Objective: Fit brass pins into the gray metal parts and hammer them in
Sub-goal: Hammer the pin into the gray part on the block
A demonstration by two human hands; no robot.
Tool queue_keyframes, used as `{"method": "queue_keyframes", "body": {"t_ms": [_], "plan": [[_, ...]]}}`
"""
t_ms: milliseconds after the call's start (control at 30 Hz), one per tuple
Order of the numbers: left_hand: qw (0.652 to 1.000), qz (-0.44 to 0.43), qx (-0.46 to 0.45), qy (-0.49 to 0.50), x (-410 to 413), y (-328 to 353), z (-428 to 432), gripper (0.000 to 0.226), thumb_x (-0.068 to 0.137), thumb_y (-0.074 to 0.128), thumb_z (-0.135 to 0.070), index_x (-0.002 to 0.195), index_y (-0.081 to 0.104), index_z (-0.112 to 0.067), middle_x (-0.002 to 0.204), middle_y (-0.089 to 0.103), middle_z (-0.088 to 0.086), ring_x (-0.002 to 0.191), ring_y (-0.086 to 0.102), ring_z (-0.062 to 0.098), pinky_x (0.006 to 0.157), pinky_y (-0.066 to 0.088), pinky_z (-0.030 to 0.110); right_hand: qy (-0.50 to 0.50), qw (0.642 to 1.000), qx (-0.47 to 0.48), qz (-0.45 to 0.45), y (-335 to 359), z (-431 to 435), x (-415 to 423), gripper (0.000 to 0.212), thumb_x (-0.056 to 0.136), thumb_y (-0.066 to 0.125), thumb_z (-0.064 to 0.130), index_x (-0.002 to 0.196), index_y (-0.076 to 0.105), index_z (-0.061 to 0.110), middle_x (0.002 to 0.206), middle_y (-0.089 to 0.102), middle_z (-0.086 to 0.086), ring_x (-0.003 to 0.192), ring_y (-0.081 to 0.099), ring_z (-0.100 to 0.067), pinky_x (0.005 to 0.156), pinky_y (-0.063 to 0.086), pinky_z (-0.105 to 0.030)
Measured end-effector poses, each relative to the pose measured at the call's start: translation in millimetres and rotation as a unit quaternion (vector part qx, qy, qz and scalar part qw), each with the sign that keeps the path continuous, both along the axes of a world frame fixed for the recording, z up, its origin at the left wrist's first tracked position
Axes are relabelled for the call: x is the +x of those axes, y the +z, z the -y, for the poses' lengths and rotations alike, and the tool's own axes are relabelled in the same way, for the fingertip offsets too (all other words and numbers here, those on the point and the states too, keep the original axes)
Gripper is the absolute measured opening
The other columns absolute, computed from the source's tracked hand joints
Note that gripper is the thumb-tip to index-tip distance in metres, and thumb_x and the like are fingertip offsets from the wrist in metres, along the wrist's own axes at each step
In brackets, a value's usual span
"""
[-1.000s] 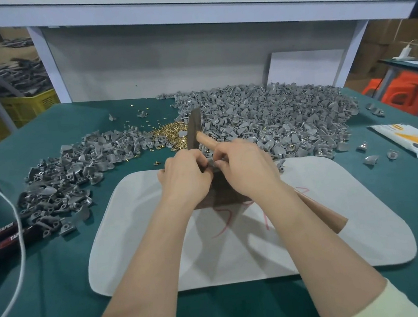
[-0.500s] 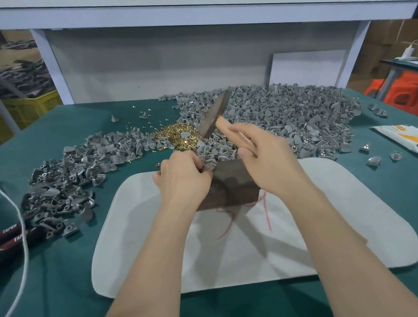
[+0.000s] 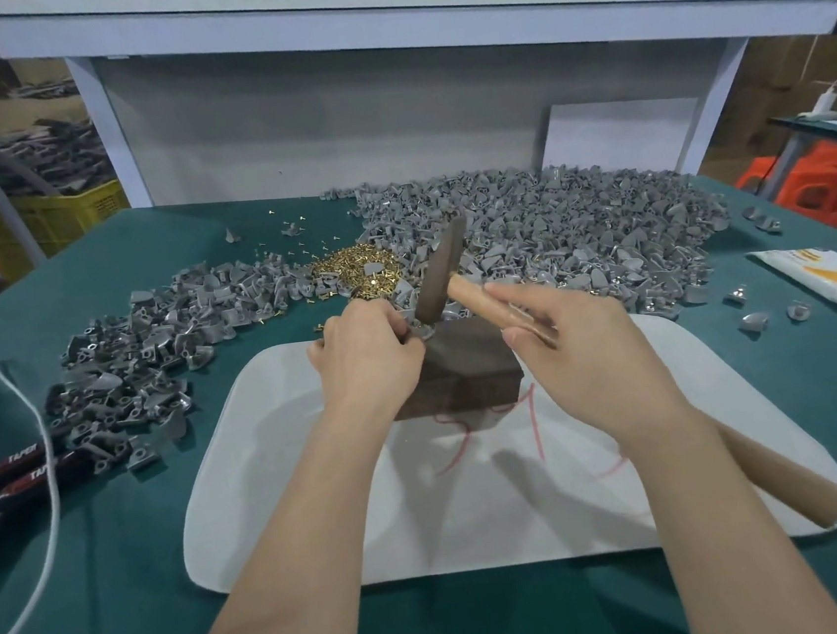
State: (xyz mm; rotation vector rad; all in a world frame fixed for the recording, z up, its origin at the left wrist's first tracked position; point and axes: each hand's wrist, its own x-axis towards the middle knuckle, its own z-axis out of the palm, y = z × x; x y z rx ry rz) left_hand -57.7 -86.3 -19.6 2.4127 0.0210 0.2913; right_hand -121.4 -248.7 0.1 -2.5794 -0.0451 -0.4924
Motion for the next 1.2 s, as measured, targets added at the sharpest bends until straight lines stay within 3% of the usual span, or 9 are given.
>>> {"method": "queue_keyframes", "body": {"t_ms": [167, 333, 400, 533, 700, 867, 967, 1100, 1200], "plan": [[1.0, 0.008, -0.004, -0.001, 0, -1, 0, 0.016, 0.086, 0.063, -0.023, 0.072, 0.055, -0.026, 0.103, 0.064, -0.001, 0.109, 0.053, 0.028, 0.091, 0.034, 0.037, -0.012, 0.994, 0.066, 0.081, 6, -1, -3, 0.043, 0.09, 0.057, 0.024, 0.126, 0.052, 0.049, 0.111, 0.067, 0.012, 0.096, 0.062, -0.017, 0.084, 0.051, -0.036], [1.0, -0.005, -0.011, 0.001, 0, 1, 0, 0.017, 0.085, 0.064, -0.022, 0.071, 0.055, -0.027, 0.097, 0.066, -0.003, 0.107, 0.054, 0.026, 0.091, 0.035, 0.037, 0.006, 1.0, -0.022, -0.016, 9, -3, -5, 0.046, 0.091, 0.055, 0.027, 0.126, 0.048, 0.055, 0.108, 0.067, 0.013, 0.096, 0.06, -0.018, 0.083, 0.049, -0.032], [1.0, -0.006, -0.017, 0.002, -2, 0, -1, 0.022, 0.085, 0.064, -0.023, 0.068, 0.052, -0.028, 0.1, 0.064, -0.004, 0.108, 0.054, 0.024, 0.093, 0.036, 0.037, -0.001, 0.999, -0.034, 0.006, 10, -6, -6, 0.045, 0.091, 0.055, 0.028, 0.125, 0.047, 0.057, 0.099, 0.066, 0.014, 0.091, 0.06, -0.019, 0.076, 0.047, -0.03], [1.0, 0.005, -0.012, -0.004, -2, 0, -1, 0.028, 0.086, 0.063, -0.022, 0.061, 0.05, -0.025, 0.098, 0.066, 0.0, 0.106, 0.054, 0.028, 0.09, 0.035, 0.037, -0.022, 0.995, 0.038, 0.092, 12, -6, -8, 0.047, 0.09, 0.056, 0.024, 0.127, 0.048, 0.053, 0.11, 0.067, 0.013, 0.095, 0.061, -0.017, 0.082, 0.05, -0.033], [1.0, -0.006, -0.019, -0.003, -2, 1, -1, 0.015, 0.085, 0.066, -0.025, 0.075, 0.056, -0.029, 0.102, 0.066, -0.003, 0.108, 0.054, 0.025, 0.094, 0.038, 0.039, 0.009, 1.0, -0.026, -0.009, 7, -10, -9, 0.045, 0.092, 0.054, 0.027, 0.127, 0.047, 0.054, 0.111, 0.066, 0.013, 0.099, 0.06, -0.019, 0.083, 0.049, -0.032], [1.0, 0.001, -0.012, -0.005, -3, 2, -1, 0.023, 0.086, 0.064, -0.023, 0.065, 0.054, -0.025, 0.098, 0.066, 0.001, 0.105, 0.055, 0.029, 0.09, 0.04, 0.037, 0.003, 0.999, -0.014, 0.041, 7, -17, -7, 0.049, 0.093, 0.052, 0.022, 0.129, 0.044, 0.053, 0.115, 0.065, 0.011, 0.103, 0.058, -0.02, 0.082, 0.047, -0.033], [1.0, 0.001, -0.011, -0.012, -2, 2, -1, 0.021, 0.086, 0.063, -0.021, 0.067, 0.055, -0.025, 0.098, 0.066, 0.003, 0.106, 0.054, 0.03, 0.09, 0.04, 0.037, 0.01, 0.997, 0.022, 0.069, 7, -14, -4, 0.053, 0.094, 0.047, 0.014, 0.131, 0.044, 0.051, 0.112, 0.064, 0.0, 0.101, 0.058, -0.025, 0.086, 0.048, -0.04], [0.999, -0.024, -0.008, -0.046, -3, 4, -1, 0.013, 0.088, 0.061, -0.023, 0.077, 0.057, -0.03, 0.102, 0.067, -0.002, 0.112, 0.053, 0.026, 0.096, 0.04, 0.039, -0.014, 0.999, 0.023, 0.036, 6, -12, 16, 0.037, 0.093, 0.045, 0.014, 0.11, 0.065, 0.04, 0.096, 0.054, -0.002, 0.084, 0.054, -0.024, 0.079, 0.046, -0.036], [0.998, -0.028, -0.004, -0.064, -4, 5, 1, 0.012, 0.087, 0.061, -0.023, 0.08, 0.06, -0.032, 0.104, 0.067, -0.006, 0.113, 0.053, 0.024, 0.097, 0.039, 0.04, -0.012, 1.0, 0.019, -0.016, 5, -19, 32, 0.019, 0.088, 0.059, 0.024, 0.099, 0.071, 0.034, 0.1, 0.06, -0.001, 0.09, 0.058, -0.023, 0.084, 0.048, -0.035]]}}
